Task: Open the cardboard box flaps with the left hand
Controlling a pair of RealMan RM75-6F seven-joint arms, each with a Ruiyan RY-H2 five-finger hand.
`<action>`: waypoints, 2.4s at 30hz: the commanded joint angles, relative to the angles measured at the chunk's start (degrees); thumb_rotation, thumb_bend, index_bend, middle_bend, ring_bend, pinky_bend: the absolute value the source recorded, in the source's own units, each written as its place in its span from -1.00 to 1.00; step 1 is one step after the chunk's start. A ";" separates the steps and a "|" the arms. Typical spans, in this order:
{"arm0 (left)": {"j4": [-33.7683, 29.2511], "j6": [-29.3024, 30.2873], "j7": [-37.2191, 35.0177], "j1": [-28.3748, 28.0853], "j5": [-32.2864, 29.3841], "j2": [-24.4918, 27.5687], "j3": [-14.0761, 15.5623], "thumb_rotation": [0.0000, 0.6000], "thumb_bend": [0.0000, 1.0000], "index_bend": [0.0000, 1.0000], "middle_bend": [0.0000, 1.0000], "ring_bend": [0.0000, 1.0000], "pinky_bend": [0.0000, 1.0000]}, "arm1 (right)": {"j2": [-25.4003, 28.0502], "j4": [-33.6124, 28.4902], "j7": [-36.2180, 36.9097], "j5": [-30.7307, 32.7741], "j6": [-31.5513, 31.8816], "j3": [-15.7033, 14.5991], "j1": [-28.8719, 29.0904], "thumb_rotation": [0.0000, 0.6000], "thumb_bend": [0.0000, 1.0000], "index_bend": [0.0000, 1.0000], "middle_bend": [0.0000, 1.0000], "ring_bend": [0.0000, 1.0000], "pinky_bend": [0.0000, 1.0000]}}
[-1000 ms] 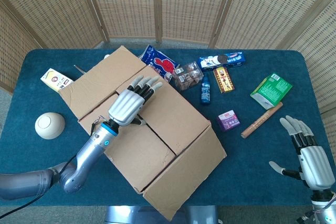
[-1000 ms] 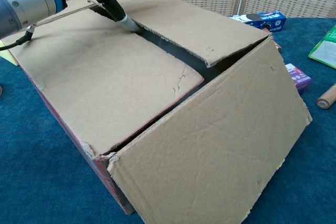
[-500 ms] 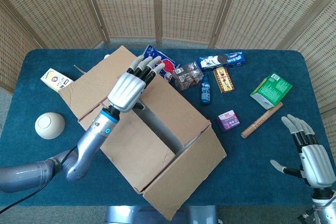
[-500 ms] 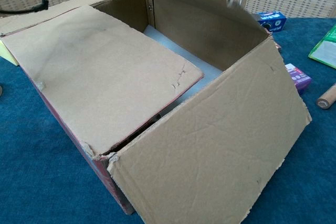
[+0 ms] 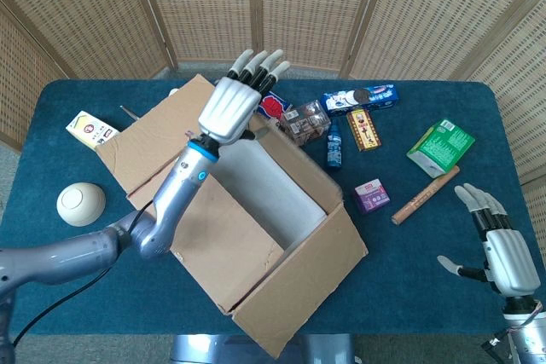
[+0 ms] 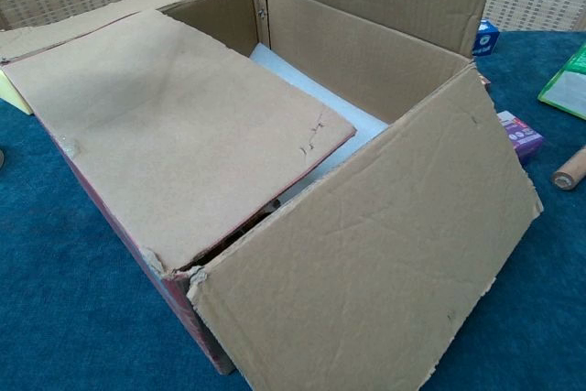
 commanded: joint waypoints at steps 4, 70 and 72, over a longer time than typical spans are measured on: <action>16.73 -4.32 -1.15 -10.09 -1.27 -8.02 -2.91 1.00 -0.51 -1.00 -1.00 -1.00 -0.96 | 0.52 1.08 1.76 2.20 -0.46 1.10 0.11 1.00 -1.00 -1.00 -1.00 -1.00 -1.00; -26.40 -16.29 1.51 -6.91 -34.27 19.36 17.17 -0.10 -1.00 0.24 -0.02 -0.40 -0.39 | -0.18 -0.63 -2.13 -1.54 1.46 0.00 -0.49 1.00 -1.00 -1.00 -1.00 -1.00 -1.00; -26.69 -16.57 1.12 -7.06 -34.63 19.57 17.46 -0.10 -1.00 0.25 -0.02 -0.41 -0.39 | -0.16 -0.61 -1.99 -1.59 1.53 0.00 -0.51 1.00 -1.00 -1.00 -1.00 -1.00 -1.00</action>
